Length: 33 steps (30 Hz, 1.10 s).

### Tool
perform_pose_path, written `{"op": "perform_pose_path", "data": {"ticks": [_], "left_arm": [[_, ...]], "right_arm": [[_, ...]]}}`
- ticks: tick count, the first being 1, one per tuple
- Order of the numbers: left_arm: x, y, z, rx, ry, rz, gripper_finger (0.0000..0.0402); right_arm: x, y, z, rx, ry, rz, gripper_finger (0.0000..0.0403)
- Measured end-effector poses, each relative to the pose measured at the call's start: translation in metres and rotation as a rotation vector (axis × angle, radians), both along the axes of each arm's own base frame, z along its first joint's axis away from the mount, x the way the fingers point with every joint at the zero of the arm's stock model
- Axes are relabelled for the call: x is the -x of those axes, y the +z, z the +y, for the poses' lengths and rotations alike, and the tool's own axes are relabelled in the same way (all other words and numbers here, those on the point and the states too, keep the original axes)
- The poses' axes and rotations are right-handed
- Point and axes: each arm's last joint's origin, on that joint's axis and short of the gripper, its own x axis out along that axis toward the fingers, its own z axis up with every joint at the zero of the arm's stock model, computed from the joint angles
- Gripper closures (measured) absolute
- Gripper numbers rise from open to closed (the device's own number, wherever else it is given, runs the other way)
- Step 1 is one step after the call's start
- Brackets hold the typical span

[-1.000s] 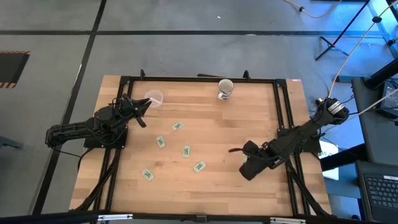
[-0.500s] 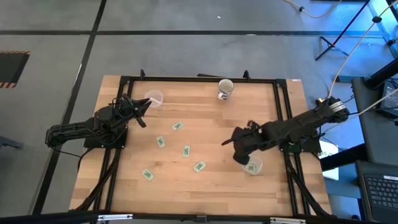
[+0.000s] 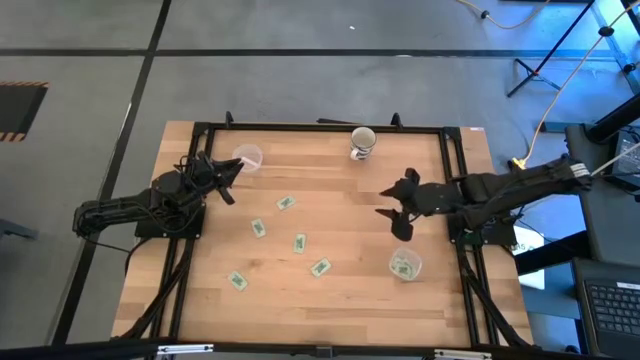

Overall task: Pick and place items into bin
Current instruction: Put the white stevia packet into the top transparent bin

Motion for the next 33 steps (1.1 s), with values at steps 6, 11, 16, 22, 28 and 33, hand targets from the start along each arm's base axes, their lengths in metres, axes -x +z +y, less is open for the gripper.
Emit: {"op": "perform_pose_path", "data": {"ticks": [6, 11, 16, 22, 28, 33], "left_arm": [[-0.004, -0.001, -0.001, 0.026, -0.079, 0.003, 0.0288], [-0.010, -0.001, -0.002, -0.039, -0.128, 0.058, 0.0233], [-0.019, 0.000, -0.006, -0.085, -0.325, 0.070, 0.0186], [-0.031, 0.005, -0.006, -0.031, -0.406, 0.142, 0.0176], [-0.060, 0.024, -0.001, 0.014, -0.441, 0.303, 0.0185], [-0.091, 0.023, 0.003, 0.054, -0.393, 0.537, 0.0183]], "right_arm": [[0.009, -0.013, -0.009, 0.060, 0.018, -0.084, 0.0156], [0.010, -0.005, -0.010, 0.057, 0.016, -0.113, 0.0156], [0.010, -0.003, -0.010, 0.057, 0.012, -0.110, 0.0156], [0.014, -0.011, -0.018, 0.142, -0.167, -0.079, 0.0156], [0.027, -0.016, -0.035, 0.135, -0.216, -0.120, 0.0156], [0.035, -0.028, -0.051, 0.125, -0.211, -0.206, 0.0156]]}}
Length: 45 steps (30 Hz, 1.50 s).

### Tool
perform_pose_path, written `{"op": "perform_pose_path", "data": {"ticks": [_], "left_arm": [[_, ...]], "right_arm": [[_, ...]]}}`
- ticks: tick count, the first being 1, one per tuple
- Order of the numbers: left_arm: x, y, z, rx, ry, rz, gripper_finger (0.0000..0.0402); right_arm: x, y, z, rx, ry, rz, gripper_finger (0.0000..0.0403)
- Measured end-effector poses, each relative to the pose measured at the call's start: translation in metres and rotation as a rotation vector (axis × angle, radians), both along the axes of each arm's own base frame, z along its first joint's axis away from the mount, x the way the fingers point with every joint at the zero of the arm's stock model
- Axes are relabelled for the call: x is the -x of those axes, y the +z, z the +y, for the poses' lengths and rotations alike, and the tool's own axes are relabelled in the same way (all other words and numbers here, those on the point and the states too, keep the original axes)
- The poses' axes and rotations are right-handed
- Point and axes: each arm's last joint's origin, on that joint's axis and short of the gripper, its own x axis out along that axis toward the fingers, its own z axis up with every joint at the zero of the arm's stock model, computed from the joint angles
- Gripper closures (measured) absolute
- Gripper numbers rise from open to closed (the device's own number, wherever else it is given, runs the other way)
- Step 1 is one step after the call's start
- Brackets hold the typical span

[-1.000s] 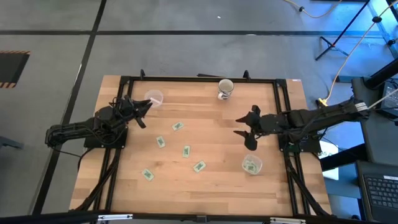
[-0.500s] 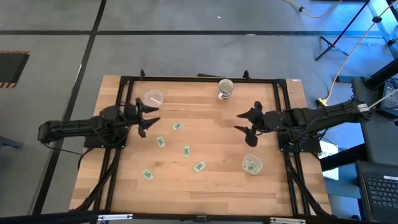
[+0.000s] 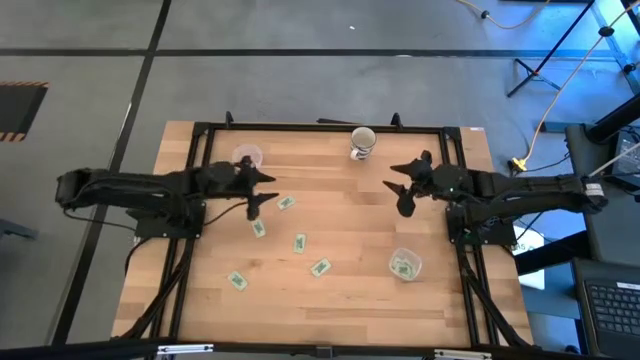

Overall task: Pick and place items into bin
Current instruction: Put the white stevia packet into the top transparent bin

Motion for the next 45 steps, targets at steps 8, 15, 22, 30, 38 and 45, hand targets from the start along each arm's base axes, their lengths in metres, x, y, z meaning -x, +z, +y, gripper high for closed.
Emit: {"op": "perform_pose_path", "data": {"ticks": [8, 15, 22, 30, 38, 45], "left_arm": [[-0.053, 0.002, -0.003, 0.035, -0.114, 0.146, 0.0183], [-0.088, -0.003, -0.001, 0.083, -0.054, 0.320, 0.0182], [-0.104, -0.016, 0.001, 0.114, 0.022, 0.452, 0.0178], [-0.106, -0.029, 0.002, 0.176, 0.138, 0.554, 0.0178], [-0.102, -0.036, 0.001, 0.142, 0.209, 0.622, 0.0178], [-0.099, -0.037, 0.000, 0.156, 0.233, 0.639, 0.0178]], "right_arm": [[0.000, 0.000, -0.015, 0.178, -0.035, -0.147, 0.0156], [0.001, -0.003, -0.015, 0.182, -0.025, -0.110, 0.0156], [0.004, -0.017, -0.011, 0.083, -0.030, -0.002, 0.0156], [0.007, -0.022, -0.011, 0.061, -0.035, 0.049, 0.0156], [0.007, -0.022, -0.011, 0.071, -0.032, 0.053, 0.0156], [0.007, -0.022, -0.012, 0.047, -0.048, 0.033, 0.0156]]}}
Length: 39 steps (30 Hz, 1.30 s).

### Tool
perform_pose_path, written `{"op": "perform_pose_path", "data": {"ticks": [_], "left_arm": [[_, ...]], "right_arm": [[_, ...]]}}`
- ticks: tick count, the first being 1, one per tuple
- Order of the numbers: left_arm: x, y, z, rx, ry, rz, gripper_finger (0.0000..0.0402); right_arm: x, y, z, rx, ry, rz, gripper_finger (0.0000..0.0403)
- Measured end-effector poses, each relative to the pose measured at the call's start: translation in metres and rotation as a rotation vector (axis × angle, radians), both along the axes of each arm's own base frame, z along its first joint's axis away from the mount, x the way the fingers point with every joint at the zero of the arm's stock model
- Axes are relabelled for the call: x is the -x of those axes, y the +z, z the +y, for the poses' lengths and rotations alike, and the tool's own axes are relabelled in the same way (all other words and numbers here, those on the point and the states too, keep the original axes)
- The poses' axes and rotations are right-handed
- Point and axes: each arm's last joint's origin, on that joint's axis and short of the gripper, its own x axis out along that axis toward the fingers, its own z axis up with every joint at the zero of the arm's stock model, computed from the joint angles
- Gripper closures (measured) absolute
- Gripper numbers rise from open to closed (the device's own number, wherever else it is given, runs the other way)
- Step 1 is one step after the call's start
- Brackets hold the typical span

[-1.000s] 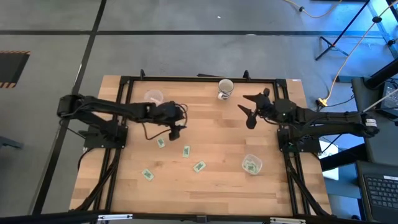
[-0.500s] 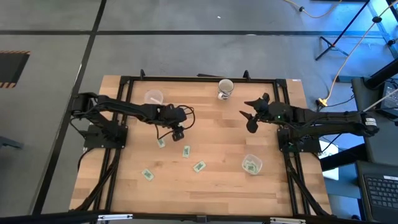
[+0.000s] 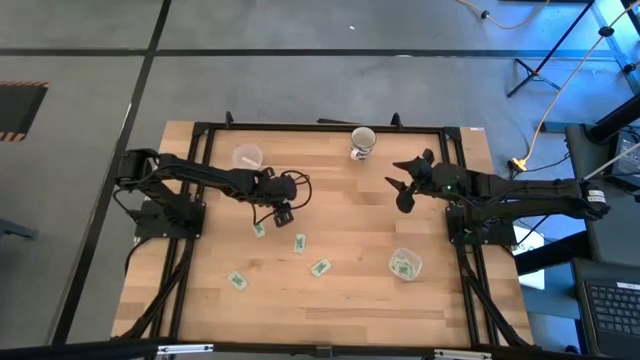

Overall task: Pick and place items into bin
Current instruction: Put the white stevia packet into the top transparent bin

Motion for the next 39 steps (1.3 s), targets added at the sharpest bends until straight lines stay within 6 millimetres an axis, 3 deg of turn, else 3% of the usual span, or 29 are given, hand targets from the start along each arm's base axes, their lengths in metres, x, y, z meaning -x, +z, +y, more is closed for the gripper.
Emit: {"op": "perform_pose_path", "data": {"ticks": [13, 18, 32, 39], "left_arm": [[0.000, 0.000, -0.003, 0.006, -0.064, 0.018, 0.0178], [0.001, -0.001, -0.003, 0.030, -0.002, 0.002, 0.0178], [0.006, -0.010, -0.002, -0.035, -0.063, 0.042, 0.0178], [0.003, -0.009, -0.001, 0.029, -0.025, -0.016, 0.0178]], "right_arm": [[-0.001, 0.003, 0.000, -0.009, -0.006, -0.037, 0.0156], [-0.001, 0.003, 0.000, -0.003, -0.003, -0.033, 0.0156], [0.000, 0.000, 0.000, 0.033, 0.016, 0.025, 0.0156], [0.002, -0.004, 0.000, 0.027, 0.017, 0.073, 0.0156]]}}
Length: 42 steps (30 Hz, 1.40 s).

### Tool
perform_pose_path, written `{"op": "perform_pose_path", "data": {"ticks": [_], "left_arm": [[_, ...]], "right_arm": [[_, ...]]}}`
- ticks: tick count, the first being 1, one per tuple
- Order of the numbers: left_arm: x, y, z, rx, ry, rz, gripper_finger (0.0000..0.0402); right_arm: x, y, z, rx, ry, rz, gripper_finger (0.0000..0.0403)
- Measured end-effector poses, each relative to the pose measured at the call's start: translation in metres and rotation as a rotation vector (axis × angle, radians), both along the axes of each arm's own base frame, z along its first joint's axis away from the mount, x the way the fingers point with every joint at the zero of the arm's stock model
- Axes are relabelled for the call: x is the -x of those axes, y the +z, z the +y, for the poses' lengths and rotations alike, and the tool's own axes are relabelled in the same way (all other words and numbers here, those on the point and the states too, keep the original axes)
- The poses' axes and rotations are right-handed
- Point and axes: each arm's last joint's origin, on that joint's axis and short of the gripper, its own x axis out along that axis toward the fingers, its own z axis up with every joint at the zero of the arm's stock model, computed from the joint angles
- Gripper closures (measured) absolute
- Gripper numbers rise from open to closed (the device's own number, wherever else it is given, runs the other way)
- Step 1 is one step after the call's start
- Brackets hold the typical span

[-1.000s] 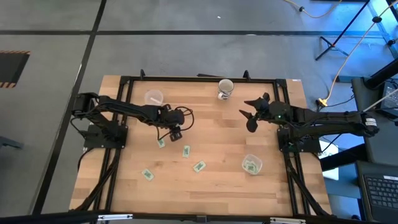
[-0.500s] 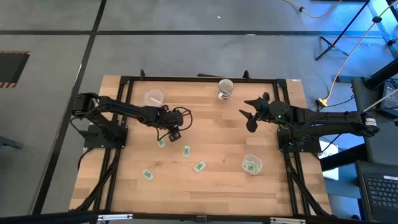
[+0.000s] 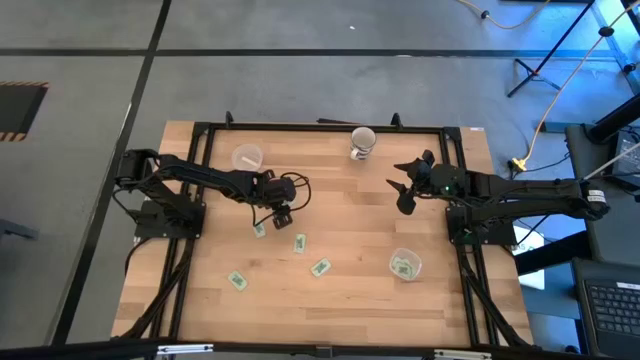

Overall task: Pick and place items into bin
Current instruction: Put the white stevia packet into the top transparent bin

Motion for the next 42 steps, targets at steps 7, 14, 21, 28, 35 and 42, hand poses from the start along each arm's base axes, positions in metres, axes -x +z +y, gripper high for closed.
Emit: {"op": "perform_pose_path", "data": {"ticks": [7, 14, 21, 28, 35, 42], "left_arm": [[-0.003, -0.014, 0.003, 0.001, 0.020, 0.048, 0.0178], [-0.007, -0.032, 0.011, 0.007, 0.073, 0.089, 0.0178], [-0.008, -0.043, 0.018, 0.106, 0.073, 0.122, 0.0178], [-0.006, -0.043, 0.018, 0.102, 0.075, 0.138, 0.0191], [-0.006, -0.043, 0.017, 0.100, 0.047, 0.143, 0.0227], [-0.006, -0.043, 0.017, 0.100, 0.042, 0.142, 0.0257]], "right_arm": [[0.000, 0.000, 0.000, -0.001, -0.001, -0.002, 0.0156], [0.000, 0.000, 0.000, -0.002, -0.002, -0.005, 0.0156], [0.000, 0.000, 0.000, 0.000, 0.000, -0.003, 0.0156], [0.000, 0.000, 0.000, 0.005, 0.002, 0.001, 0.0156], [0.000, -0.001, 0.000, 0.008, 0.005, 0.012, 0.0156], [0.000, -0.001, 0.000, 0.019, 0.010, 0.021, 0.0156]]}}
